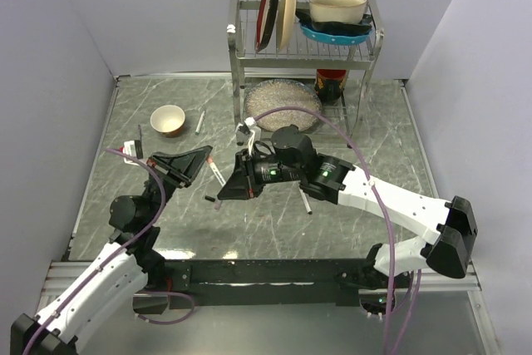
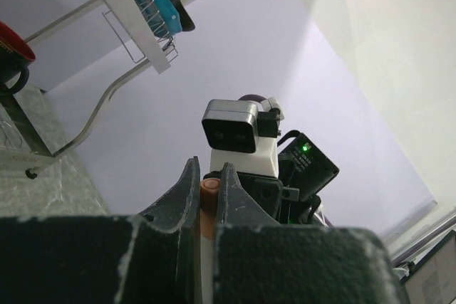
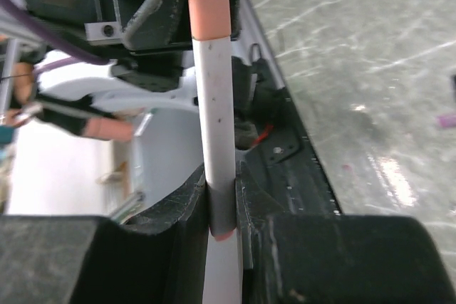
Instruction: Insert the pens into the pen caps
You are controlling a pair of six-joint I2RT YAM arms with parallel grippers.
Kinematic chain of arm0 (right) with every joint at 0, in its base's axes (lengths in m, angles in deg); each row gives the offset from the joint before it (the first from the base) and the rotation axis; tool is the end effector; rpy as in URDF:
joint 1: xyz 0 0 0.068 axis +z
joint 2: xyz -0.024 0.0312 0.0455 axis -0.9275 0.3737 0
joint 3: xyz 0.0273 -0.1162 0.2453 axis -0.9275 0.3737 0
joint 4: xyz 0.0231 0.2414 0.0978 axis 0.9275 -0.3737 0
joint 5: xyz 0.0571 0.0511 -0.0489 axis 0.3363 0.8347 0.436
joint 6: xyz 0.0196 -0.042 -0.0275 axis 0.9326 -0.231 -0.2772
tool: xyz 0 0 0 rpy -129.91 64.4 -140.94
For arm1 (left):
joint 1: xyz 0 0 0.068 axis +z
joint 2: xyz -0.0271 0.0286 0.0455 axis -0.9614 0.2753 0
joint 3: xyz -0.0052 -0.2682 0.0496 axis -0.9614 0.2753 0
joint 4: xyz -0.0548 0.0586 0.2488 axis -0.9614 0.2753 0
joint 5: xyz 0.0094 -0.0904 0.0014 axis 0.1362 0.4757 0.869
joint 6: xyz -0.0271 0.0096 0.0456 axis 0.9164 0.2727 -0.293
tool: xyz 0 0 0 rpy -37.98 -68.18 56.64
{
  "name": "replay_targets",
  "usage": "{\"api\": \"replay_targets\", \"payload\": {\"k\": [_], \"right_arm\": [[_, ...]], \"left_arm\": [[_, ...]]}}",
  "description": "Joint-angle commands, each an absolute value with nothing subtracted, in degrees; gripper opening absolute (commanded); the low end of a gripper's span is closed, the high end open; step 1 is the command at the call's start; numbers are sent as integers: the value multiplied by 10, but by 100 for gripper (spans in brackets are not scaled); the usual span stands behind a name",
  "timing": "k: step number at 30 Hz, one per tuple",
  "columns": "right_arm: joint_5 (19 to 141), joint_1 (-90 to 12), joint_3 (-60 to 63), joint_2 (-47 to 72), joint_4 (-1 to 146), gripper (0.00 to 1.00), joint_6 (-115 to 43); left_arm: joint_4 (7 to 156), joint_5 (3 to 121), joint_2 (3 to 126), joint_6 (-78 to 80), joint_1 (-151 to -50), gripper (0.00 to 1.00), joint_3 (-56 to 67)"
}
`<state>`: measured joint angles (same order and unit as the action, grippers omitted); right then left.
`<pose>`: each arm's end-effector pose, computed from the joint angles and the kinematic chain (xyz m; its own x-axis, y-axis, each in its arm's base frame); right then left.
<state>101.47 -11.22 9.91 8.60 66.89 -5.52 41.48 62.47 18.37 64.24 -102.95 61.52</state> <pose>0.1564 0.2715 0.3611 -0.7170 -0.1319 -0.6845 -0.6955 0.2023 0.6895 0.1175 -0.0711 0.2982 -0.4653 -0.8338 -0.2971 0.5631 -0.0198 -0.8262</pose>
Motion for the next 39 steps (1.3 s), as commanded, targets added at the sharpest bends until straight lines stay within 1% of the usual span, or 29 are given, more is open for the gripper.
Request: {"api": "replay_targets", "payload": {"k": [1, 3, 7, 11, 15, 18, 19, 21, 22, 25, 27, 28, 29, 30, 31, 32, 34, 35, 37, 39], "right_arm": [[874, -191, 56, 84, 1053, 0, -3], [892, -200, 68, 80, 1076, 0, 3], [906, -218, 76, 71, 1059, 0, -6], [915, -229, 84, 66, 1048, 0, -23], [952, -242, 96, 72, 1054, 0, -19], [974, -239, 98, 68, 1011, 0, -41], [987, -239, 114, 65, 995, 2, -48], [995, -235, 148, 40, 990, 14, -57], [997, -230, 190, 30, 992, 23, -65], [997, -224, 263, -11, 983, 36, -74], [997, -222, 294, -43, 975, 41, -76], [998, -219, 323, -56, 959, 47, -82], [994, -217, 338, -83, 947, 51, -84], [991, -215, 352, -98, 934, 58, -83], [992, -214, 391, -117, 925, 75, -78], [989, -209, 412, -157, 921, 83, -75], [976, -206, 472, -200, 894, 89, -63], [969, -205, 491, -241, 888, 89, -56], [954, -204, 544, -284, 888, 91, -25], [937, -205, 563, -333, 878, 91, -14]], "left_arm": [[428, 928, 211, 650, -1119, 1, 658], [465, 936, 220, 622, -1122, 1, 642], [546, 947, 222, 578, -1125, 1, 609], [539, 951, 231, 578, -1125, 1, 620], [560, 954, 241, 554, -1124, 1, 600], [577, 934, 257, 537, -1124, 1, 569], [607, 924, 263, 519, -1124, 1, 558], [657, 871, 278, 492, -1124, 1, 519], [692, 855, 282, 477, -1124, 1, 508], [700, 817, 295, 462, -1124, 1, 482], [710, 797, 307, 453, -1123, 1, 456], [716, 783, 313, 440, -1123, 1, 446], [730, 778, 325, 433, -1123, 1, 426], [739, 771, 331, 425, -1123, 1, 416], [751, 746, 337, 411, -1123, 1, 406], [780, 730, 350, 404, -1123, 1, 387], [805, 695, 366, 369, -1123, 1, 374], [816, 682, 388, 356, -1122, 1, 365], [829, 664, 417, 327, -1122, 1, 365], [833, 636, 466, 323, -1118, 1, 361]]}}
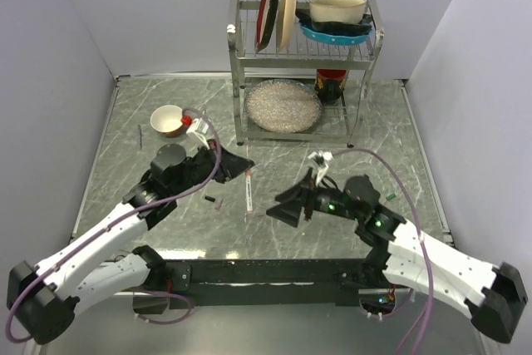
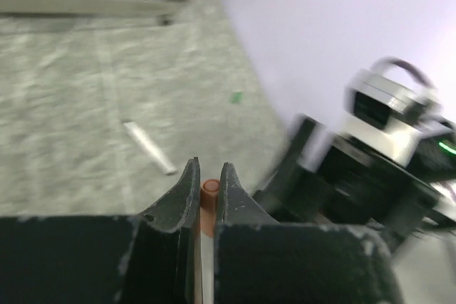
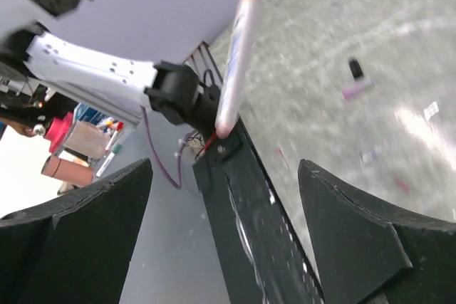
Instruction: Insert the pens into the pen caps
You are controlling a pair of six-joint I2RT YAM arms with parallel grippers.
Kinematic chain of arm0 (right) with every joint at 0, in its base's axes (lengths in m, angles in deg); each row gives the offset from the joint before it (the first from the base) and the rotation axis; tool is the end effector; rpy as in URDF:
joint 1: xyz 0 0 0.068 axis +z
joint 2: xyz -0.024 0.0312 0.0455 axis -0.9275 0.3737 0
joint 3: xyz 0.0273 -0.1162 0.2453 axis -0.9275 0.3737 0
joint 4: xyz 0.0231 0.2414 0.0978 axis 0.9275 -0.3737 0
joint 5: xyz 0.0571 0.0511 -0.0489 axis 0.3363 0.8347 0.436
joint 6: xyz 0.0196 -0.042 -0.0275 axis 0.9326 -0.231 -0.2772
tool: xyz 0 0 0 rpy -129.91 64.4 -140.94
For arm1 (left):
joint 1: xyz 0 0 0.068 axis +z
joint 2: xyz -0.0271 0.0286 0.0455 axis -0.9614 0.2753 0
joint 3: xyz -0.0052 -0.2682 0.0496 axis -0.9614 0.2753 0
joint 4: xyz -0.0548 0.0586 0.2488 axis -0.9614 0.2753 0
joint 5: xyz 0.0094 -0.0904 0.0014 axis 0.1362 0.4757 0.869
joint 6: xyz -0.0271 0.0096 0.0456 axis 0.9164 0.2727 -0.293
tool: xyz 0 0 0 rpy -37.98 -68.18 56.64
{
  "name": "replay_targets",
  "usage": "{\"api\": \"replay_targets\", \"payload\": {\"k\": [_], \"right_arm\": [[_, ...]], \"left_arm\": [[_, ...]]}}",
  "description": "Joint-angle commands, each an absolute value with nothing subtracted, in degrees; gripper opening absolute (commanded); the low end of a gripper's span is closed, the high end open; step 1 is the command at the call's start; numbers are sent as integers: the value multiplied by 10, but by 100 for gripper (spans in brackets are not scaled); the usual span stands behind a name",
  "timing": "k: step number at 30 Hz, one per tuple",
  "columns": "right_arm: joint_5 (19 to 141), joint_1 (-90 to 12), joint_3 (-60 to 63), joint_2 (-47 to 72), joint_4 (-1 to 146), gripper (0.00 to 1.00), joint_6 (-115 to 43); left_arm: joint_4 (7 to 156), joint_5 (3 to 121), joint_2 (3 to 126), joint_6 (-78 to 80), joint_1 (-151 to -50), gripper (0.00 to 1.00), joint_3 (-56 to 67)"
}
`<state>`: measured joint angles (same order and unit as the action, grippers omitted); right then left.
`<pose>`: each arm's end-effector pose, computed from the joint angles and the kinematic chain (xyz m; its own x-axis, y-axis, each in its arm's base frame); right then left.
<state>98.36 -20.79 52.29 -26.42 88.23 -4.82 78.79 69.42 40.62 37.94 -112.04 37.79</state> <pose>0.1113 0.1439 0.2731 -0.6073 0.1562 -0.7790 -0.7425 0.2372 0.6265 0.1635 -0.1400 0.3166 -0.6671 -0.3971 -0.6303 0.4600 0.4461 -0.7678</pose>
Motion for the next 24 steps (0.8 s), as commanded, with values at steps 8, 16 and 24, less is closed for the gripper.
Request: {"api": "replay_targets", "payload": {"k": [8, 16, 24], "right_arm": [[890, -204, 544, -396, 773, 92, -35], [874, -204, 543, -400, 742, 91, -27], [823, -204, 532, -407, 686, 91, -38]], "left_arm": [[833, 567, 682, 327, -1113, 1, 312], [851, 510, 837, 351, -1113, 4, 274], [864, 494, 858, 378, -1113, 38, 286]]}}
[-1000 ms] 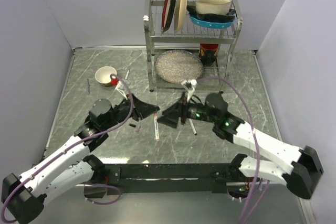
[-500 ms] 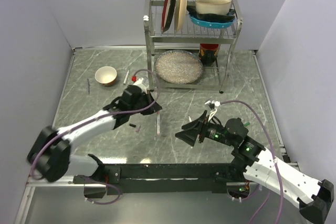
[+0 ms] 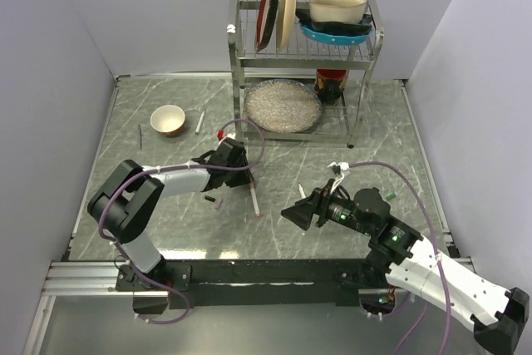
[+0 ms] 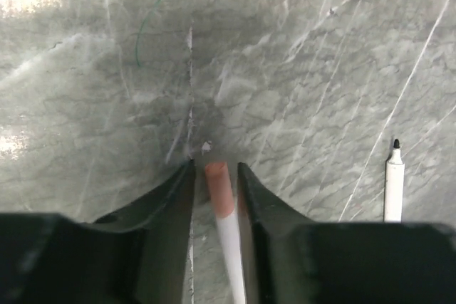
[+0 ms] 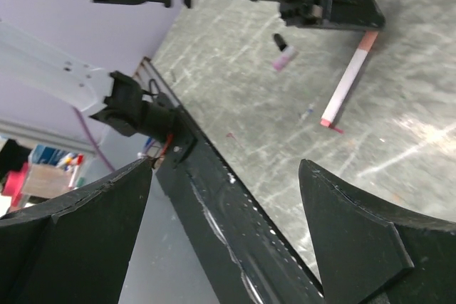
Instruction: Insert the pens into the pen caps
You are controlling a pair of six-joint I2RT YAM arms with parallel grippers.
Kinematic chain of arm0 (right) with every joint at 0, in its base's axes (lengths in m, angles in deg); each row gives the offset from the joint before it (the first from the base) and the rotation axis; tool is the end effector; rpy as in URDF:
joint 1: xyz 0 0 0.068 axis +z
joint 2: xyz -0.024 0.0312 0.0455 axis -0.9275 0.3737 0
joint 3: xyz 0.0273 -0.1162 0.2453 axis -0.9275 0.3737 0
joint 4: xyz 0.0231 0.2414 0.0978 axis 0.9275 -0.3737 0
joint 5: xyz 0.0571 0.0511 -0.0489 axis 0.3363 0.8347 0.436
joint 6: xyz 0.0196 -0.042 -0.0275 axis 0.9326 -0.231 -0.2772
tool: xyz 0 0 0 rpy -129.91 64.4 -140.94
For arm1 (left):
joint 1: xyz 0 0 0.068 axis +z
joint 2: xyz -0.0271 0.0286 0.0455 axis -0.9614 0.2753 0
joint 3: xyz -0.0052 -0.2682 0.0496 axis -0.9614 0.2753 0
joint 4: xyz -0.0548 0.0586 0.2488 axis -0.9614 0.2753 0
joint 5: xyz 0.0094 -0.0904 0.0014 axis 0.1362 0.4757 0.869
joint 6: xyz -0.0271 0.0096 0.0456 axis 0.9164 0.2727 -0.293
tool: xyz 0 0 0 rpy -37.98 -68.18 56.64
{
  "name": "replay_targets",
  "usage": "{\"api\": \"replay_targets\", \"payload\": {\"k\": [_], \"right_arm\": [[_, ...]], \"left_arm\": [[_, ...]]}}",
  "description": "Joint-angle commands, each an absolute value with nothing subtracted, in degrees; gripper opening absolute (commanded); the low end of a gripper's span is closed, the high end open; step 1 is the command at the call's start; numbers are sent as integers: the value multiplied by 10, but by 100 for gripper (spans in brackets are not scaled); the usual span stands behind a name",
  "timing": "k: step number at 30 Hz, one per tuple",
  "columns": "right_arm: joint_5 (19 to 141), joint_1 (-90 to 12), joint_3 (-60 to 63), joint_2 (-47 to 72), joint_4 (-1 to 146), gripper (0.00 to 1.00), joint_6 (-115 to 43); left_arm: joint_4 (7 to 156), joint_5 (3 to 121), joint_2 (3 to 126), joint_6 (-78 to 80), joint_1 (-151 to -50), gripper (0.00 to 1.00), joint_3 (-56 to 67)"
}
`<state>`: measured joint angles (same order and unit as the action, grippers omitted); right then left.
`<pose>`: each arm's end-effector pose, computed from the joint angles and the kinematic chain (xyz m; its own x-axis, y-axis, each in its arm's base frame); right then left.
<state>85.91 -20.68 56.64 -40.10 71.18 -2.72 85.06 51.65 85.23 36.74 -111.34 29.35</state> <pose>0.0920 0.1126 0.2480 -0.6489 0.2187 -0.7288 -0.5965 0.4483 0.6657 0.2620 -0.1981 0.1520 -0.8403 -0.2866 -0.4602 -0.0484 0.8851 -0.4629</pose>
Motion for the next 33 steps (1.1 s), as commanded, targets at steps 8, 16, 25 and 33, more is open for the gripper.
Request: {"api": "replay_targets", "payload": {"k": [8, 16, 25, 33], "right_arm": [[698, -205, 511, -364, 591, 86, -65], [611, -213, 438, -159, 551, 73, -94], [623, -281, 396, 10, 565, 71, -133], [657, -333, 381, 111, 585, 70, -150]], "left_arm": [[909, 531, 735, 334, -1113, 66, 290], [945, 551, 505, 265, -1113, 99, 340], [1071, 484, 386, 229, -1113, 99, 324], [1090, 474, 321, 209, -1113, 99, 348]]}}
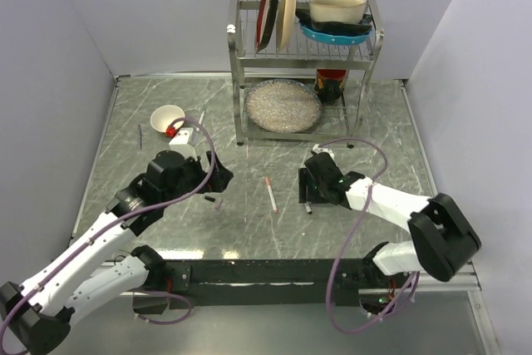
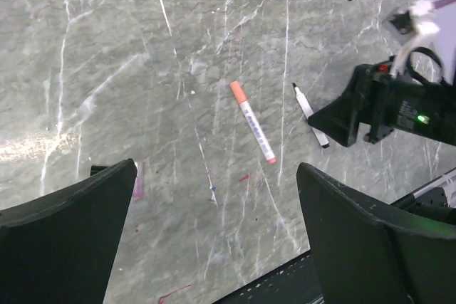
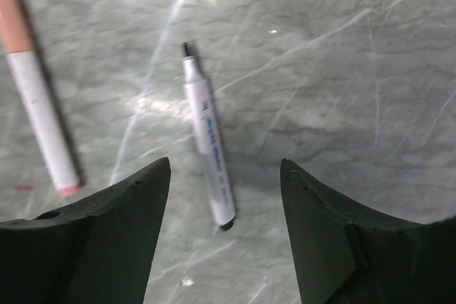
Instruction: Insert the pens into the pen caps
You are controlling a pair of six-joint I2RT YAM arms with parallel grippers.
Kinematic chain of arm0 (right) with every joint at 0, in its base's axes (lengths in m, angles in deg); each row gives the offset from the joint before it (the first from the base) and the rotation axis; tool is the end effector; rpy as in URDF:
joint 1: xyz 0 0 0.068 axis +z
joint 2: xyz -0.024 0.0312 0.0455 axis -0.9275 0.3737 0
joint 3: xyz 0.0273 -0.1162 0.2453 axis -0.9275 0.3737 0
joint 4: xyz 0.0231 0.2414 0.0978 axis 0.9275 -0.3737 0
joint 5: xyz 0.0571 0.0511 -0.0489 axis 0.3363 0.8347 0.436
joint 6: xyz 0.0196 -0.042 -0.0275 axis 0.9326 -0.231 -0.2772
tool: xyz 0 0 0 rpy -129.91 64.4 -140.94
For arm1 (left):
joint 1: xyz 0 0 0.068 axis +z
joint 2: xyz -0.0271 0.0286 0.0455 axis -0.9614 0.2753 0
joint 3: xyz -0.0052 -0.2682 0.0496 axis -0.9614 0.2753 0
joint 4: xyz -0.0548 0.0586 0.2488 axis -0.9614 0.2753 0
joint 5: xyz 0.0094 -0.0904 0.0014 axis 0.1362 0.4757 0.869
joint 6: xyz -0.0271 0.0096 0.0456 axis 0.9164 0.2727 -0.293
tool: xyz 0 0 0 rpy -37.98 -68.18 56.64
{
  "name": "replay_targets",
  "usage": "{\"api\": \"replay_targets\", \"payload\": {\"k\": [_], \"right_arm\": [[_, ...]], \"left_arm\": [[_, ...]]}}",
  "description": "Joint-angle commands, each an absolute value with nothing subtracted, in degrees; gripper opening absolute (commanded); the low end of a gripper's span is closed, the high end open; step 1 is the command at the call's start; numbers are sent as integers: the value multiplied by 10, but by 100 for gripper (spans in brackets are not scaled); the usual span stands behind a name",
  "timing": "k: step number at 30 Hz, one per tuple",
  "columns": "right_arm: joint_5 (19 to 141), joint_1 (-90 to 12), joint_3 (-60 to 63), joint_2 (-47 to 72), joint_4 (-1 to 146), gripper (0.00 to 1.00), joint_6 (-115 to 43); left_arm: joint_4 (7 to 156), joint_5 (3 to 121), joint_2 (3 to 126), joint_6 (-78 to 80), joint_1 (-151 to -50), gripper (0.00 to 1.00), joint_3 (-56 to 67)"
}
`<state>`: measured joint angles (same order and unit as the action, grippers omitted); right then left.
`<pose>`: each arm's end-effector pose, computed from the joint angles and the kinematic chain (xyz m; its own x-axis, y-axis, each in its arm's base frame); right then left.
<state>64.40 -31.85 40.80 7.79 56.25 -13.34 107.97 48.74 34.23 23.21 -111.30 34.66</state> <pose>0.1997 0.1404 0.1690 -0.8446 -0.0136 -0.5352 -0.1266 0.9764 0.1750 0.1439 -0.1056 0.3026 -0.5976 -0.2455 -0.7633 0.2504 0.8472 -0.4686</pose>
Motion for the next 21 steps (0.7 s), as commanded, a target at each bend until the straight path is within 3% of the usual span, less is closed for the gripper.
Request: {"api": "replay_targets", "payload": {"k": [1, 6, 9, 13, 20, 21], "right_arm": [[658, -335, 372, 118, 584, 70, -148], [677, -336, 354, 165, 585, 72, -144], [672, -336, 342, 190, 577, 66, -137], [658, -333, 328, 208, 560, 45, -132], [613, -286, 324, 239, 553, 27, -104], [606, -282, 322, 247, 552, 21, -98]], "left_arm": [[1089, 473, 316, 208, -1113, 99, 349], [1082, 490, 296, 208, -1113, 100, 357], [1082, 481, 293, 214, -1113, 100, 356], [1086, 475, 290, 215, -1113, 99, 354], [1072, 490, 271, 219, -1113, 99, 363], [1068, 502, 269, 212, -1113, 99, 363]]}}
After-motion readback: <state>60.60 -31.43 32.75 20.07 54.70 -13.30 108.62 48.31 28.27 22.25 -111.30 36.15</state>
